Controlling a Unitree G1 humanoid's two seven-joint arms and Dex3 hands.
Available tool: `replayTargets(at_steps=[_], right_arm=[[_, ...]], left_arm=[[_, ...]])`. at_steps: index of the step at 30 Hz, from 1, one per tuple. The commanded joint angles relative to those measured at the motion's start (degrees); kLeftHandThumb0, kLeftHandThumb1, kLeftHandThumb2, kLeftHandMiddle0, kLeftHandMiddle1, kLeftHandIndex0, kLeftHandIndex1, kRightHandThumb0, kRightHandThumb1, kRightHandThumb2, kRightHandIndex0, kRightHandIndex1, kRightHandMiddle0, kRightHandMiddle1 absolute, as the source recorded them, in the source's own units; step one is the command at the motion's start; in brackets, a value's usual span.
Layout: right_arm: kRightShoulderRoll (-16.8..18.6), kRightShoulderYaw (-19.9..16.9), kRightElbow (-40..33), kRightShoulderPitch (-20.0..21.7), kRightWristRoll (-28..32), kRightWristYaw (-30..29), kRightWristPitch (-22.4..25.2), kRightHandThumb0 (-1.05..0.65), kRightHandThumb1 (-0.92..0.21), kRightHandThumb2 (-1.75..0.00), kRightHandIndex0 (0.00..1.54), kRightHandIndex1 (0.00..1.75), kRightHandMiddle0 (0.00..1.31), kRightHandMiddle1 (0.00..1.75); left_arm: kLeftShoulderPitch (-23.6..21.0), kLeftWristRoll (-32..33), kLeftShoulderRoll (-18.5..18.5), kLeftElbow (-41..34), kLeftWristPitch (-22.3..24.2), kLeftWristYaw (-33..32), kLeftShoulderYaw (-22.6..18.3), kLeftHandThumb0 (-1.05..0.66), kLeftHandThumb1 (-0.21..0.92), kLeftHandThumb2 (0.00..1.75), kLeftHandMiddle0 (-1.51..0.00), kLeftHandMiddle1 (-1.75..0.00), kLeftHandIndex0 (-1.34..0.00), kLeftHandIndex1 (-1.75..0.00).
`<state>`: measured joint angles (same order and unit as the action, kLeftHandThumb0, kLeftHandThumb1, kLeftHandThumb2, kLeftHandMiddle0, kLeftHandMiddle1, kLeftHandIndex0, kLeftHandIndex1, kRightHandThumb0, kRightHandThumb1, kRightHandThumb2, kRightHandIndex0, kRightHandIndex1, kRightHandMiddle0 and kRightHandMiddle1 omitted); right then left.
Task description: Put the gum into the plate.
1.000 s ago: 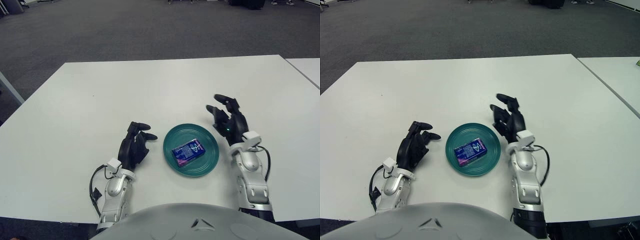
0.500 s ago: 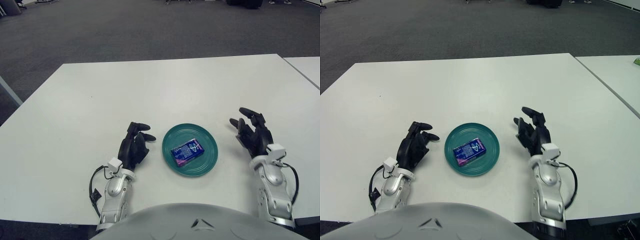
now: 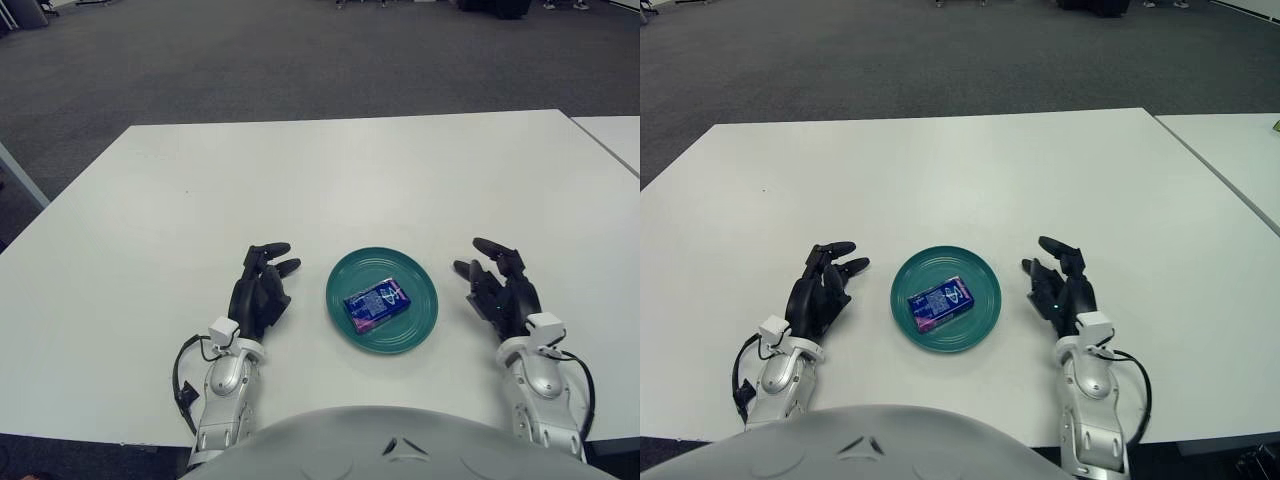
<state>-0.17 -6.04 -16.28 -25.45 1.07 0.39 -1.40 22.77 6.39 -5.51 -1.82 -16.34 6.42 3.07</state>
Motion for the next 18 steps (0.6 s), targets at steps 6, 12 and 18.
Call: replayTargets(at_steps=[6,12,18], right_arm=[[1.7,3.3,3.8,-2.9,-3.8,-2.5,-4.0,-0.65,-0.92,-0.73,0.43,0.61,0.04,1.07],[2.1,4.6,7.3,-2.8,-5.8,-4.5,-7.5,-0.67,-0.92,-0.7,0.4,0.6,0.01,1.06],[2.3,5.4,10.0,-2.8,-8.0,-6.7,-10.7,-0.67,-0.92,-0.67,0.38,0.58,0.0,1.06]], left_arm=[[0.4,-2.7,0.1,1.6,-0.4,-1.5,0.8,-0.85,0.92,0.94,-0.26,-0.45,0.0,-1.06],[0.2,-3.7,0.1,1.9,-1.3,-1.7,1.2,-0.86,0.92,0.94,-0.27,-0.35,0.0,-1.04],[0.2,-3.9,0.2,1.4,-1.2,-1.6,1.5,-0.85,0.92,0.94,-0.27,-0.32,0.0,-1.04]])
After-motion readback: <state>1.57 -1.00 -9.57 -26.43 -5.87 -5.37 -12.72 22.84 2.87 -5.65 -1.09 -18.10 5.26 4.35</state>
